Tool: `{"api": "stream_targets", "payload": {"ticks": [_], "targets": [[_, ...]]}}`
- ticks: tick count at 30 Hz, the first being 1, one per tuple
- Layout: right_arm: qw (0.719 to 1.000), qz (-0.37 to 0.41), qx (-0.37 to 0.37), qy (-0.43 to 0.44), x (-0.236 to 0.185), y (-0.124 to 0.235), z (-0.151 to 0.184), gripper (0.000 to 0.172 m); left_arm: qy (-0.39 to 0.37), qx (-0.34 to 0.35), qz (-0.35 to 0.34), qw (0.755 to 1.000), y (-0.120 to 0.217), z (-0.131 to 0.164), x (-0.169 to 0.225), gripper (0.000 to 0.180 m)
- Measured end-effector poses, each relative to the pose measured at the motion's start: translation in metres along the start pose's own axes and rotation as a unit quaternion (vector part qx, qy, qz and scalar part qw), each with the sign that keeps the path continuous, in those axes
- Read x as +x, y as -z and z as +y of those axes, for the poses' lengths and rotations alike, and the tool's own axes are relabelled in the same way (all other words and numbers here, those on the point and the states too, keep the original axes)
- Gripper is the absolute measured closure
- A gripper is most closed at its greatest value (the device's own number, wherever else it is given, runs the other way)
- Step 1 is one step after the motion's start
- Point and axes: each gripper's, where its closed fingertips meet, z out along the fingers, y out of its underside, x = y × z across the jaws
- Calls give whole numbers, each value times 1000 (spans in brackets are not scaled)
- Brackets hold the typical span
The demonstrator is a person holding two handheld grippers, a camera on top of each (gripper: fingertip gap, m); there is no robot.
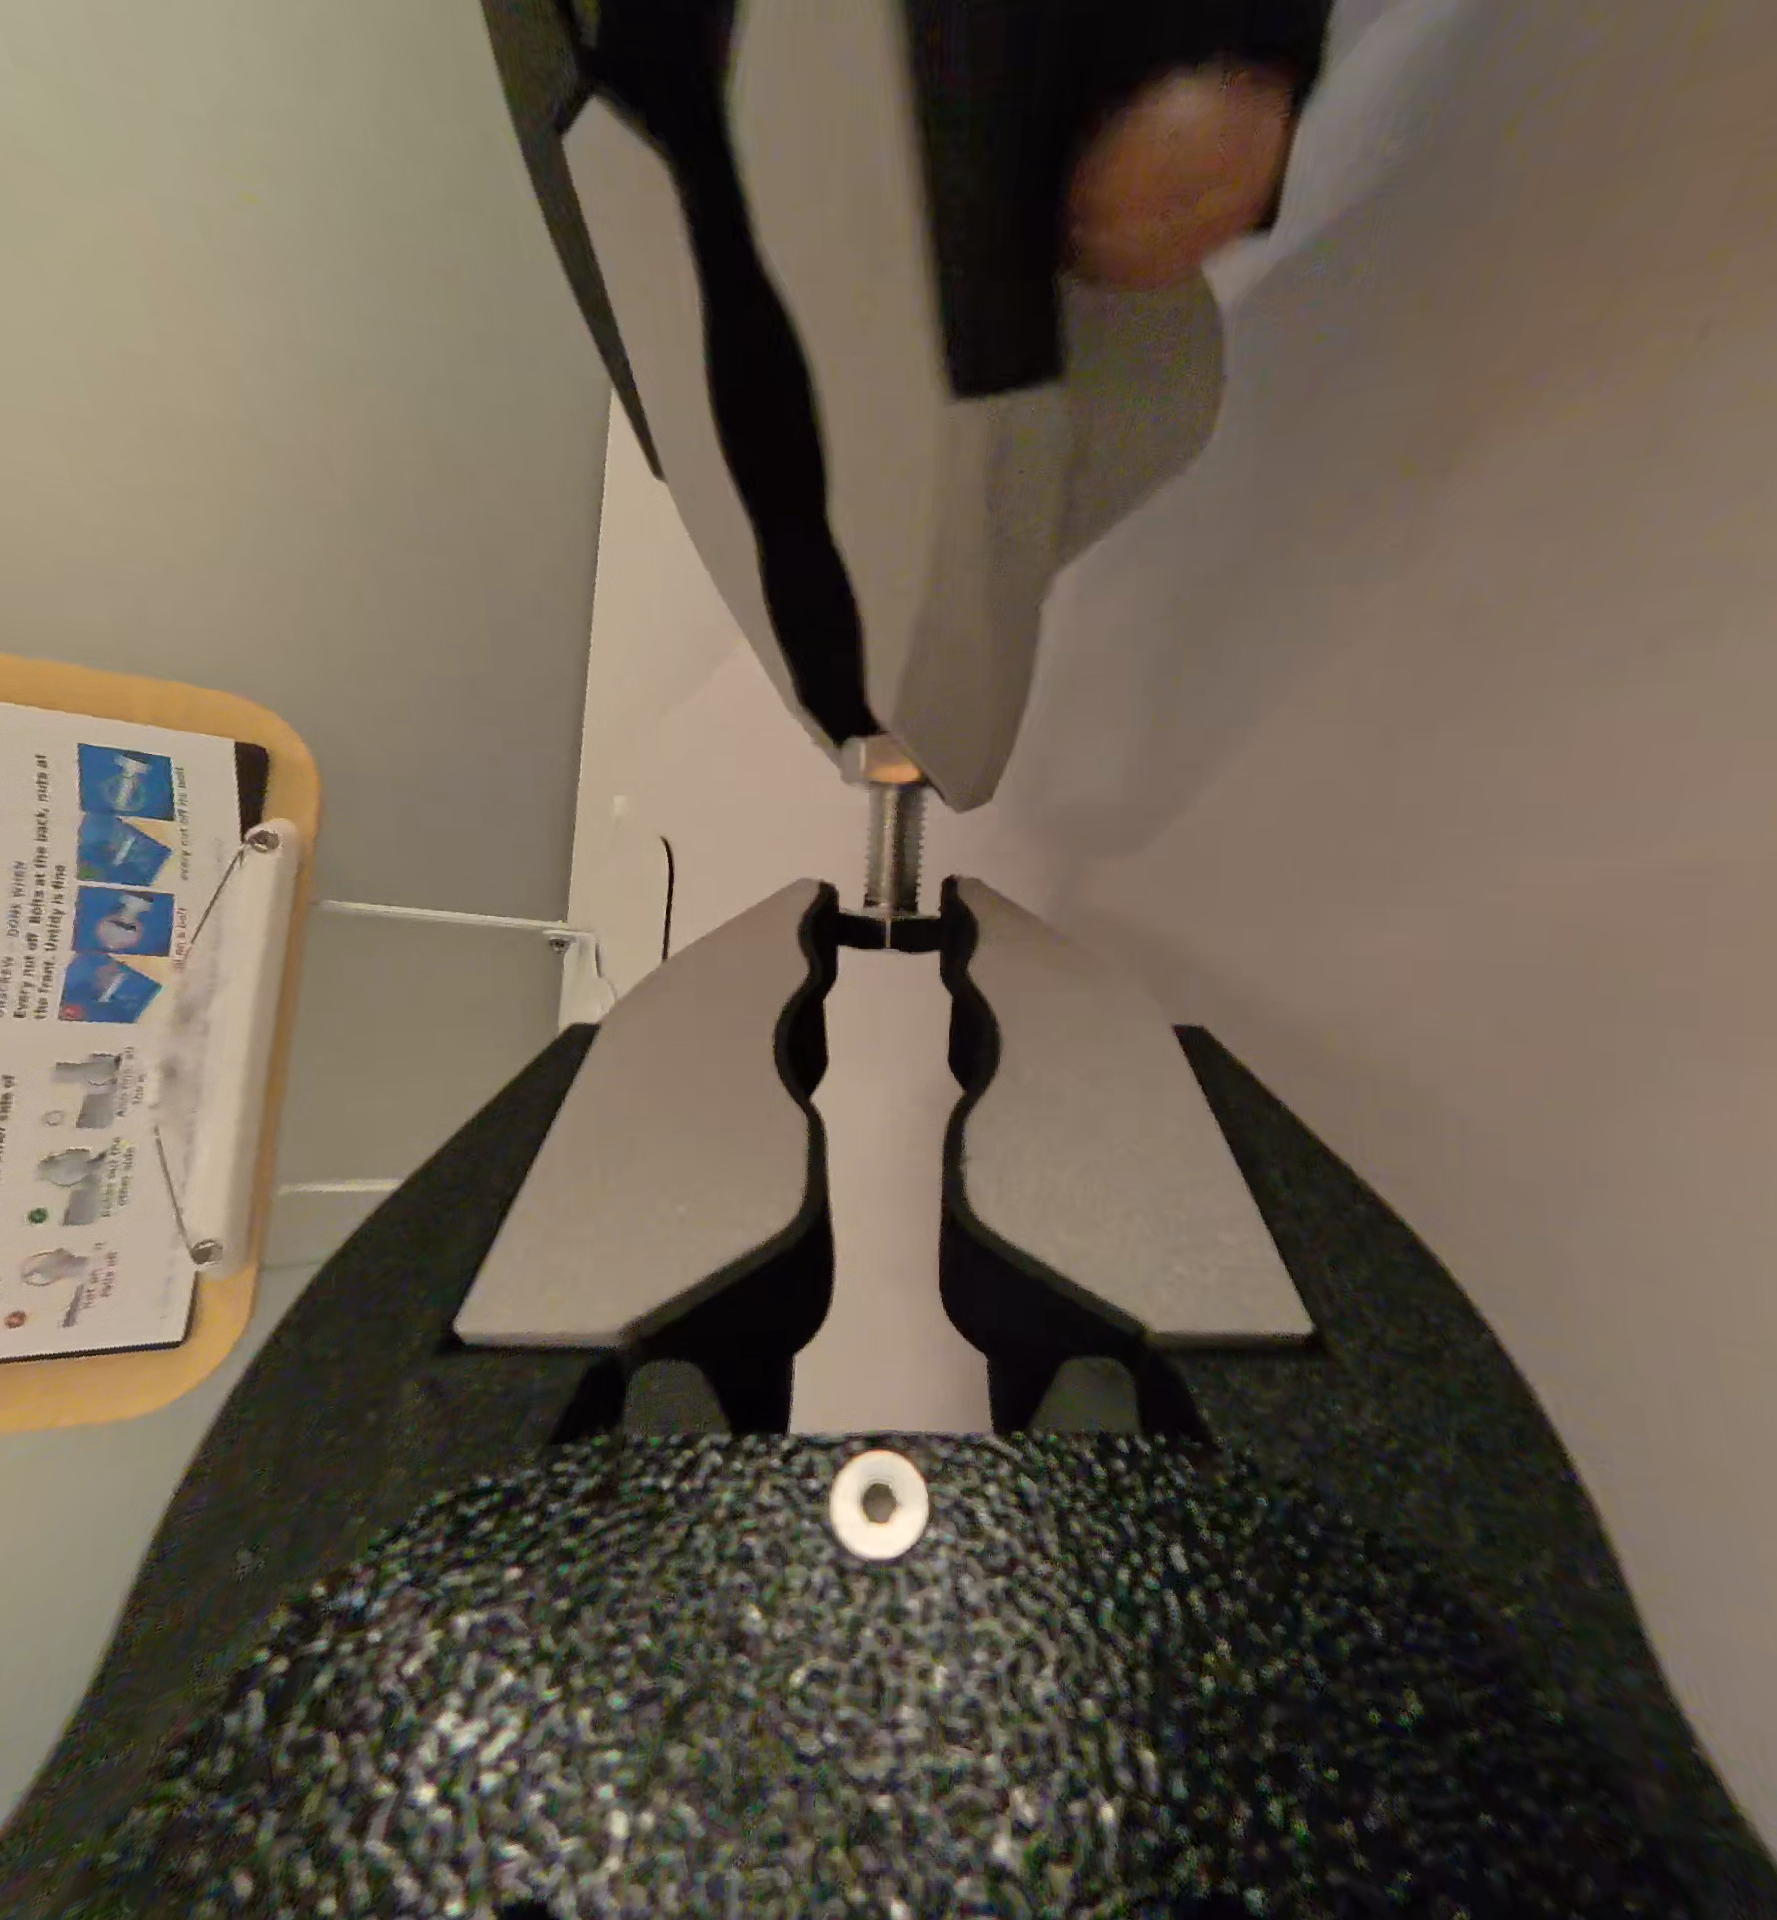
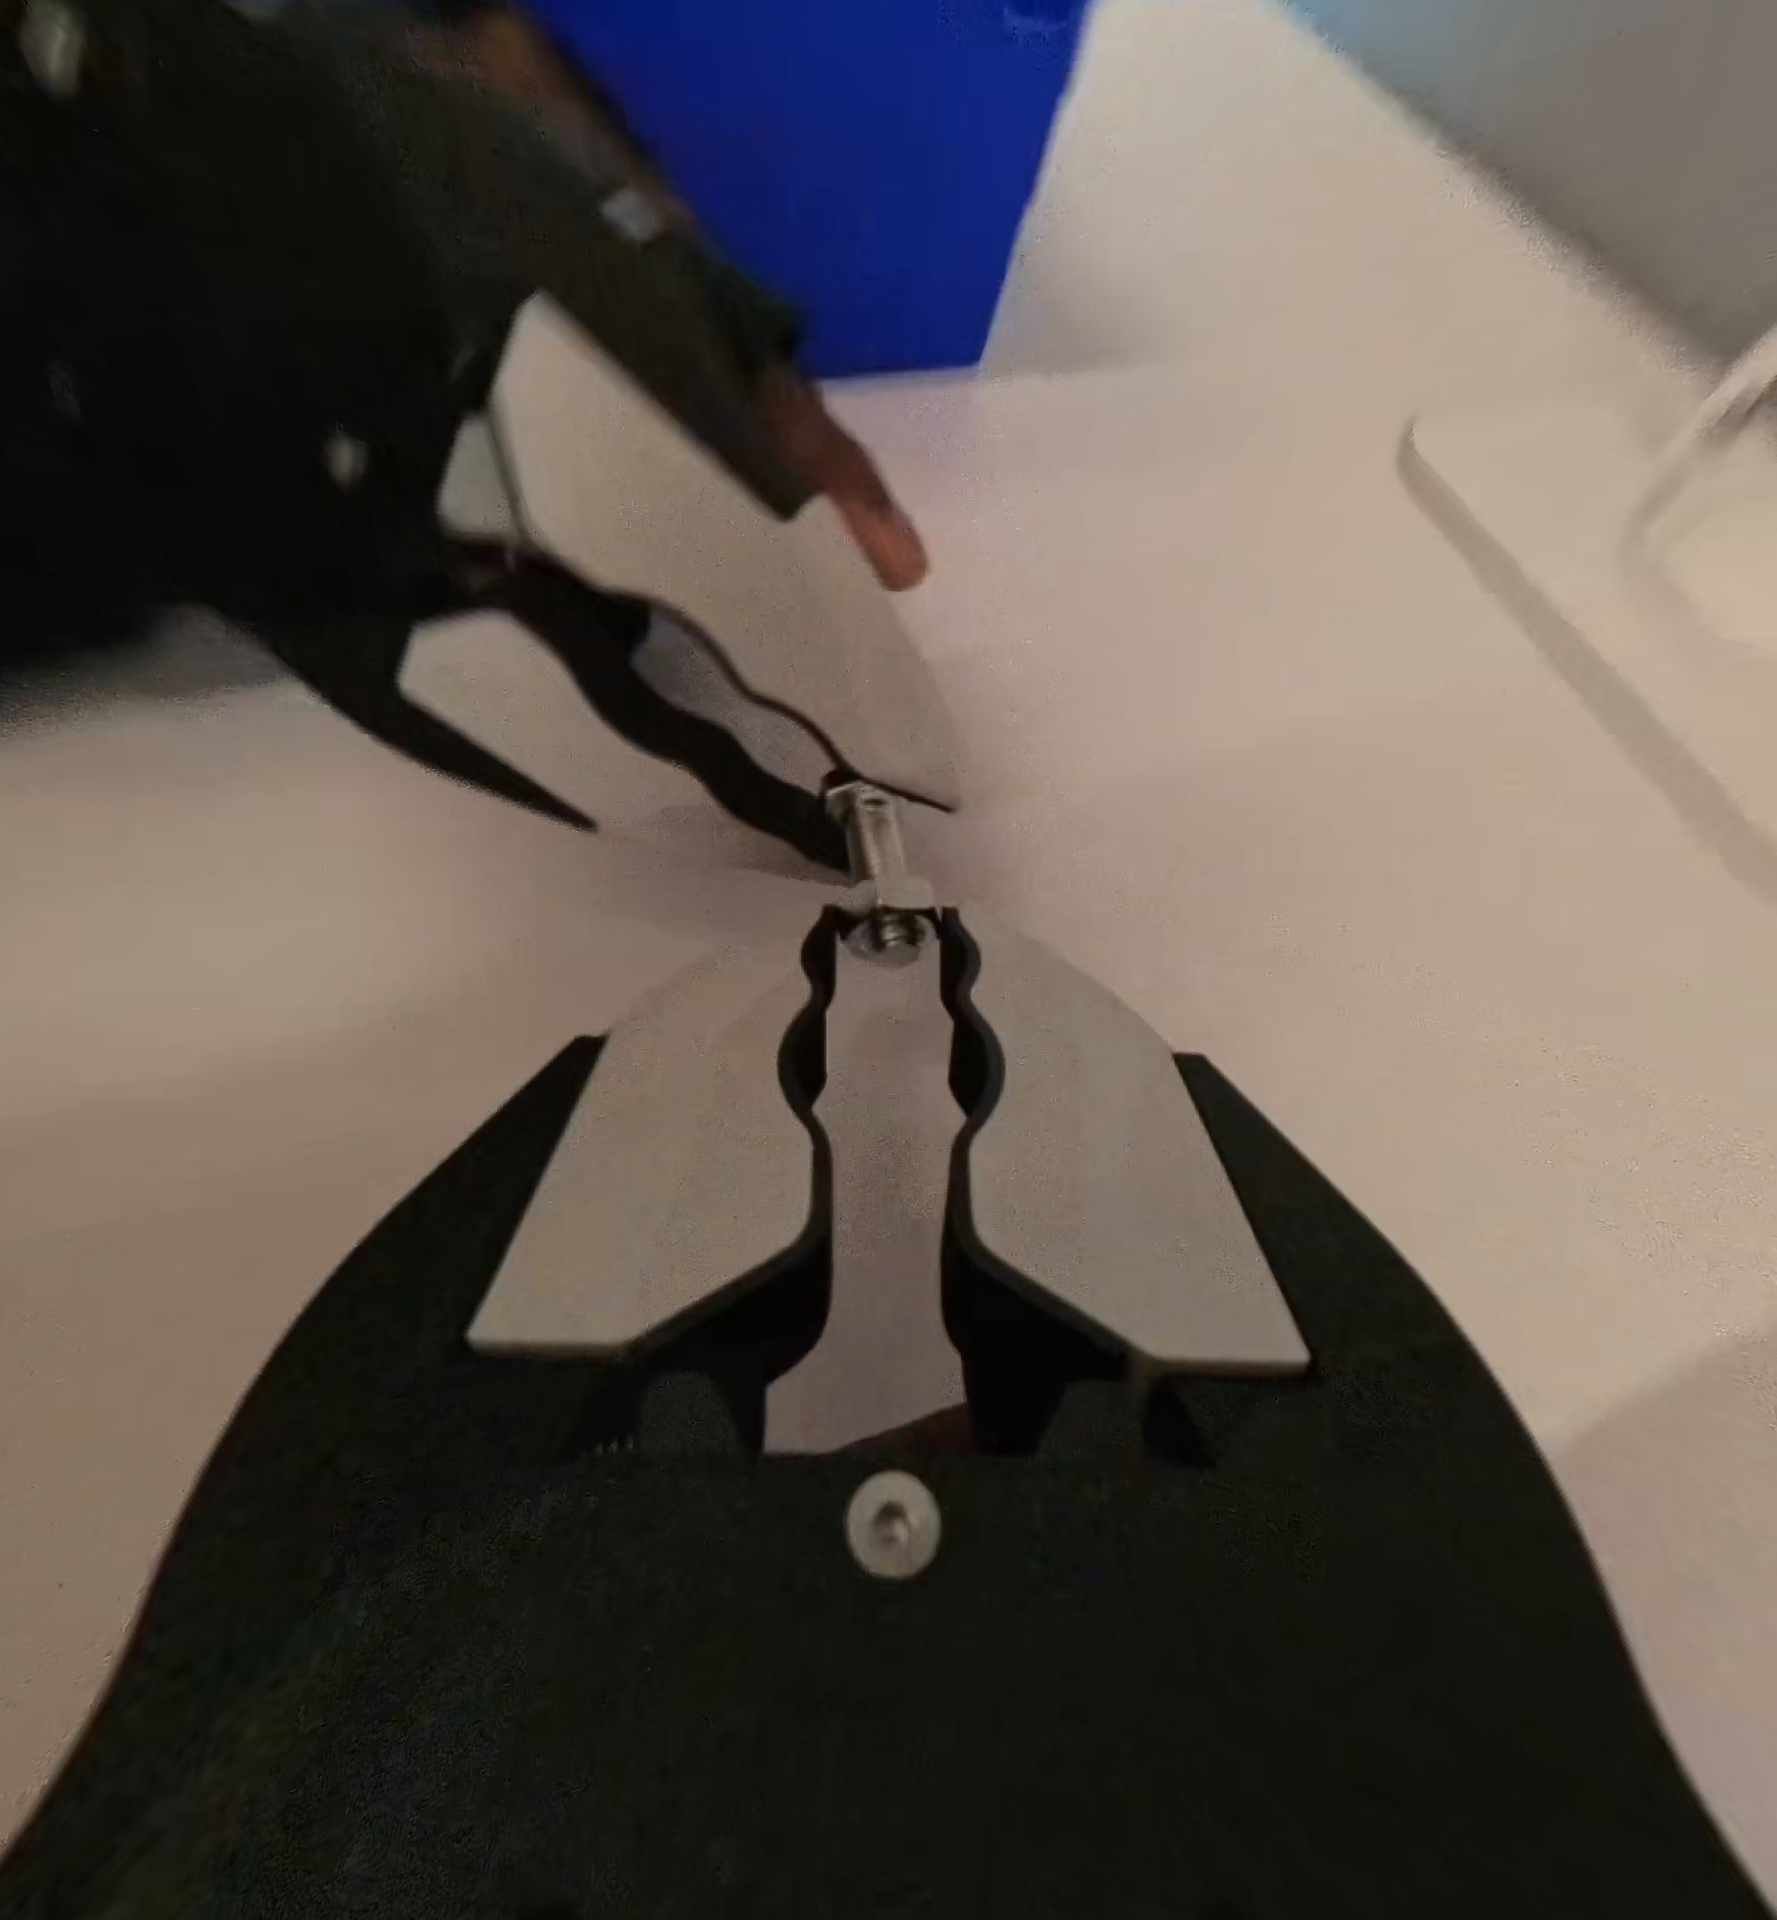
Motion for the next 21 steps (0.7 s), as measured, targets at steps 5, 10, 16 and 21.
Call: {"api": "stream_targets", "payload": {"ticks": [5, 10, 16, 21], "targets": [[997, -34, 57, 27, 3, 9, -8, 137, 46, 17, 8, 999, 3, -3, -3, 162], [954, 64, 82, 280, 3, 16, -10, 133, 100, 40, 45, 993, 5, -3, 2, 163], [945, 48, 81, 314, -7, 12, -6, 139, 107, 61, 85, 989, 6, -11, 13, 162], [967, 12, 43, 249, -9, 7, 2, 155, 84, 58, 81, 991, 6, -10, 14, 162]]}}
